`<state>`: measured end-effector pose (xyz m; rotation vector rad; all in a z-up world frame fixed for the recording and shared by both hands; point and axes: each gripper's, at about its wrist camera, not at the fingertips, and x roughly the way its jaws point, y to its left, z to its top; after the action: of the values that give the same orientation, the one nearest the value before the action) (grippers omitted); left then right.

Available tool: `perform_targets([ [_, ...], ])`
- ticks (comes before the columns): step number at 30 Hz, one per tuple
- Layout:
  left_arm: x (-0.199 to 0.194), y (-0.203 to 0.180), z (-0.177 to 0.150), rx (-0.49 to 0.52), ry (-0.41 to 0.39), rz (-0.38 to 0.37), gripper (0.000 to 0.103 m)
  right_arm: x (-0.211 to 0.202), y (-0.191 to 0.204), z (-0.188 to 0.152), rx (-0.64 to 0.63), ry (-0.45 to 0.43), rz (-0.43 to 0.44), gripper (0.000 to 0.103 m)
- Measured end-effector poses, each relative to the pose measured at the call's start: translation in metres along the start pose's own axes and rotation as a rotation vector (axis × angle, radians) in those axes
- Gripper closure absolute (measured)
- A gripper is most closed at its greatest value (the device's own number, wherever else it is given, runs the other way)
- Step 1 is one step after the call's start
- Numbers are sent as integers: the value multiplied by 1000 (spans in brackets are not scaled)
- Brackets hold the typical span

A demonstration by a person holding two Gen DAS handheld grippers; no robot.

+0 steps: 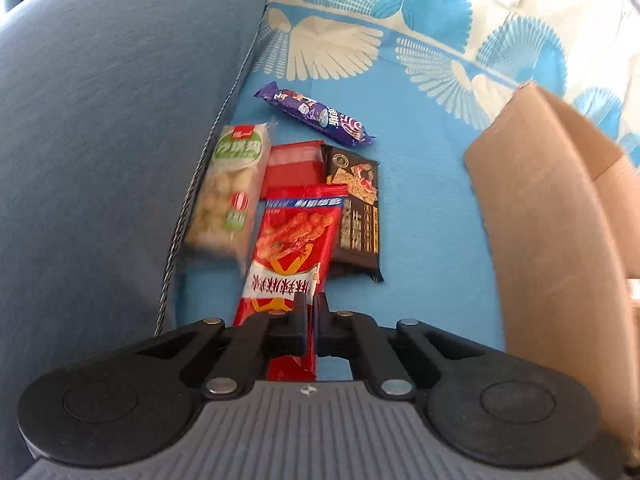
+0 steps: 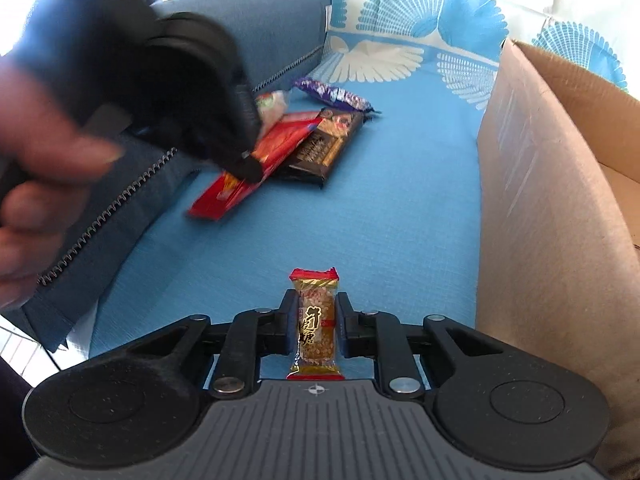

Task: Organize snacks
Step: 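Grasp the red spicy-strip packet with the left gripper while the right holds the gold bar, then carry the red packet in the left gripper over the box while the right carries the gold bar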

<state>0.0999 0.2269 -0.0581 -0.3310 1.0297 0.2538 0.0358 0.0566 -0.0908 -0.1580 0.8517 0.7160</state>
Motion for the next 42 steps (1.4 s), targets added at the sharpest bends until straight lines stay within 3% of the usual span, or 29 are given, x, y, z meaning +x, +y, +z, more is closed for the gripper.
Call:
perform_targets([
  [6, -21, 5, -24, -13, 48, -92, 99, -8, -4, -2, 27, -22, 2, 82],
  [8, -18, 1, -28, 18, 65, -48, 96, -6, -7, -3, 56, -7, 11, 79],
  [9, -18, 1, -28, 25, 56, -25, 93, -6, -9, -3, 74, 4, 19, 69],
  [11, -20, 5, -27, -7, 31, -19, 67, -7, -12, -4, 99, 9, 38, 57],
  [14, -20, 7, -24, -40, 12, -15, 45, -14, -9, -8, 72, 8, 40, 46],
  [17, -9, 0, -20, -8, 41, 10, 30, -14, -7, -12, 33, 37, 31, 44],
  [20, 2, -8, -17, 61, 68, 64, 25, -7, -7, -13, 14, 71, 27, 44],
  [26, 18, -11, -18, 108, 91, 105, 22, -1, -2, -15, -23, 73, 8, 49],
  [28, 23, -12, -19, 117, 102, 115, 23, 0, -1, -16, -40, 64, 5, 69],
  [30, 27, -14, -20, 133, 116, 122, 28, -1, -1, -15, -43, 55, 10, 81],
  [32, 27, -15, -20, 139, 106, 118, 43, -3, -3, -15, -31, 47, 16, 82],
  [34, 24, -13, -20, 134, 97, 111, 48, -6, -4, -14, -24, 30, 18, 84],
  [37, 14, -10, -21, 109, 76, 95, 50, -15, -3, -14, -26, -11, 22, 85],
  [42, -18, -8, -22, 67, -44, 51, 50, -40, 1, -16, -38, -112, 27, 85],
])
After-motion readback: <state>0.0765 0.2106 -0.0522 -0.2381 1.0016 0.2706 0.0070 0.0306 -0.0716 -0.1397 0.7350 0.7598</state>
